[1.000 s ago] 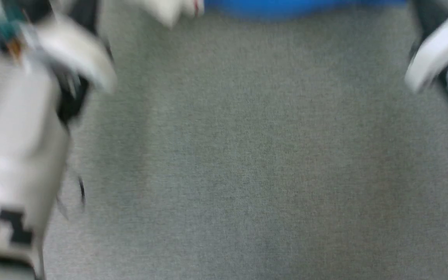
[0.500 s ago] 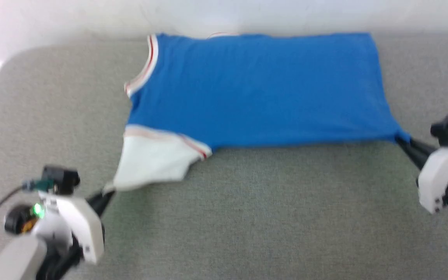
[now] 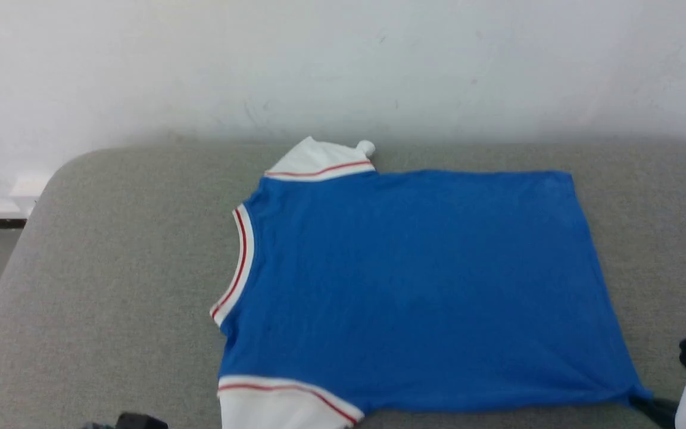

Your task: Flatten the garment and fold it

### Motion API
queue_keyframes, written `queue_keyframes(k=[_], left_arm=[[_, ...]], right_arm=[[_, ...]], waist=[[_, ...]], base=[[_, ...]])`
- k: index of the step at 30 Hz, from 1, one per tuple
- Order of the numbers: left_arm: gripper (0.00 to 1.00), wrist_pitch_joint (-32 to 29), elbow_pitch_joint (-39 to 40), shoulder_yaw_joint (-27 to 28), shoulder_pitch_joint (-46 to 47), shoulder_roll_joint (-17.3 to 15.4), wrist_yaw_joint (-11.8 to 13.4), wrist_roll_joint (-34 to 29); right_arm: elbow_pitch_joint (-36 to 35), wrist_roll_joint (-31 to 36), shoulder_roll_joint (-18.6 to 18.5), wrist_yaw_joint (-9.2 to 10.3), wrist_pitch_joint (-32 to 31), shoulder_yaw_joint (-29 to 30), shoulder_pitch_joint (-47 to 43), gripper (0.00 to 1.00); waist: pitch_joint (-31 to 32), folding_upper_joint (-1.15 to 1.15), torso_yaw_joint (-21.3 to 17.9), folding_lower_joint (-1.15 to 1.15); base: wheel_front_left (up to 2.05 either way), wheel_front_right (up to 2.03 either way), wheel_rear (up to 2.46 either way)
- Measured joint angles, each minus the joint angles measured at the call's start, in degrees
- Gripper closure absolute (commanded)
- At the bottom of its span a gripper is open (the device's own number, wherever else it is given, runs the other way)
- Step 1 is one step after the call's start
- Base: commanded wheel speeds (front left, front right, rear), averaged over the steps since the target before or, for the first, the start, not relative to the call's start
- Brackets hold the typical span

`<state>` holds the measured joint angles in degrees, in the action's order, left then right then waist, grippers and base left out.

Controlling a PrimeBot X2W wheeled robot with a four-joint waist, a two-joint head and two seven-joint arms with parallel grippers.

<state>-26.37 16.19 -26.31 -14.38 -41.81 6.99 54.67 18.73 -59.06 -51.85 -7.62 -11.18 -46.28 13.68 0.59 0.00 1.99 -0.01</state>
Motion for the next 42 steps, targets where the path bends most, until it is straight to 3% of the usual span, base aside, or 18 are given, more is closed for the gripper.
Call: queue_keyframes(k=[4, 8, 20, 30, 36, 41, 42], left_arm=[[1.0, -0.6, 2.1, -0.4, -3.2, -0.2, 0.7, 1.3], [1.0, 3.1, 3.1, 1.2, -2.3, 0.3, 0.6, 0.6], [1.0, 12.8, 1.2, 6.9, 13.6, 4.7, -1.9, -3.4], [1.0, 13.2, -8.9, 6.6, 30.4, 8.3, -3.4, -6.6], [1.0, 11.5, -17.6, 2.6, 38.2, 10.1, -2.9, -11.7], [0.99, 14.4, -26.5, 0.4, 43.1, 13.4, -3.9, -14.7], [0.15, 15.4, -28.2, 0.2, 43.7, 14.2, -3.9, -14.9]], right_arm=[[-2.4, -1.0, -1.1, 0.0, -1.5, 1.9, -5.2, 1.0], [-4.2, -0.9, -1.2, 0.01, -1.1, 5.9, -6.0, 1.0], [-8.2, 2.4, 1.9, 0.01, 0.6, 16.8, -1.0, 1.0], [-6.3, 8.3, 5.2, 0.01, -2.1, 18.4, 6.6, 1.0], [-2.2, 11.2, 8.3, 0.01, -3.5, 17.4, 11.2, 1.0], [2.9, 13.1, 11.0, 0.01, -3.4, 16.8, 14.2, 1.0], [4.0, 13.5, 11.6, 0.01, -3.4, 17.0, 14.6, 1.0]], waist=[[1.2, 0.0, -0.4, -0.01], [0.5, 0.0, -0.9, 0.01], [-5.3, 0.0, -1.9, 0.02], [-12.7, 0.0, -2.4, 0.03], [-17.0, 0.0, -2.7, 0.03], [-19.8, 0.0, -2.7, 0.03], [-20.1, 0.0, -2.7, 0.03]], base=[[0.0, 0.0, 0.0], [0.0, 0.0, 0.0], [0.0, 0.0, 0.0], [0.0, 0.0, 0.0], [0.0, 0.0, 0.0], [0.0, 0.0, 0.0], [0.0, 0.0, 0.0]])
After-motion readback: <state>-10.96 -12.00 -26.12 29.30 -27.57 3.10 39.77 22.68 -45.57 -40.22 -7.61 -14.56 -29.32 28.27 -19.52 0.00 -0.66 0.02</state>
